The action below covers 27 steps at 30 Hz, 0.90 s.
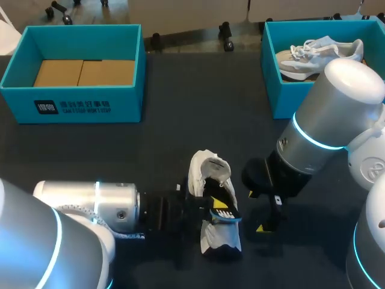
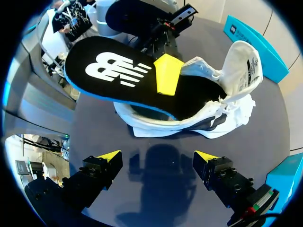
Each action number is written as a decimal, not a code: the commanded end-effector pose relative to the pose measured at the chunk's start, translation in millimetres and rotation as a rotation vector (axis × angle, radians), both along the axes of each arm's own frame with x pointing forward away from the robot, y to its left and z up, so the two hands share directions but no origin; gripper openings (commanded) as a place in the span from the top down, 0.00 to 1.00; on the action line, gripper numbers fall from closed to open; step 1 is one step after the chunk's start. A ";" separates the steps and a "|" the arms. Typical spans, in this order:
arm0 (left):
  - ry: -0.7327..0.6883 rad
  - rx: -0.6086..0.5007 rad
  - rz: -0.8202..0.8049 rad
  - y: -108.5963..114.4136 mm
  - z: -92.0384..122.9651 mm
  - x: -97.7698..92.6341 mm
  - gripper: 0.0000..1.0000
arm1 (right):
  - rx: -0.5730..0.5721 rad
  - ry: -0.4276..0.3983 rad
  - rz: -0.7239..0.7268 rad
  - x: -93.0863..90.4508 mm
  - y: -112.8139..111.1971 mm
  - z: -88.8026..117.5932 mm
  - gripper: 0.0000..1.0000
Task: Take the shoe out of the shoebox, open the shoe tongue, remove and reinsert the insole, then place the shoe into the shoebox
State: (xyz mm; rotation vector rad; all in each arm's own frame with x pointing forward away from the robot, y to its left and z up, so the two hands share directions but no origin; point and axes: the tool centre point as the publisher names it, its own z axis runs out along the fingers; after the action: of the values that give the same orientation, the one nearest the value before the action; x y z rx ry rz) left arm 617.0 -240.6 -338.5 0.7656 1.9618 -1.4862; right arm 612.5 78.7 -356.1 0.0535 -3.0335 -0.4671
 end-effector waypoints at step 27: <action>0.058 -0.042 -0.004 7.9 12.5 -7.5 0.60 | 0.001 0.000 0.000 -0.2 0.4 -1.1 0.00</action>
State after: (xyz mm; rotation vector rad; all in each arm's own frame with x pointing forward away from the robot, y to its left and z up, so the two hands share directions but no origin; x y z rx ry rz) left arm 616.8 -242.5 -330.9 0.7183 1.9668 -1.5669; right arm 612.5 78.7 -356.1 0.0536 -3.0335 -0.4672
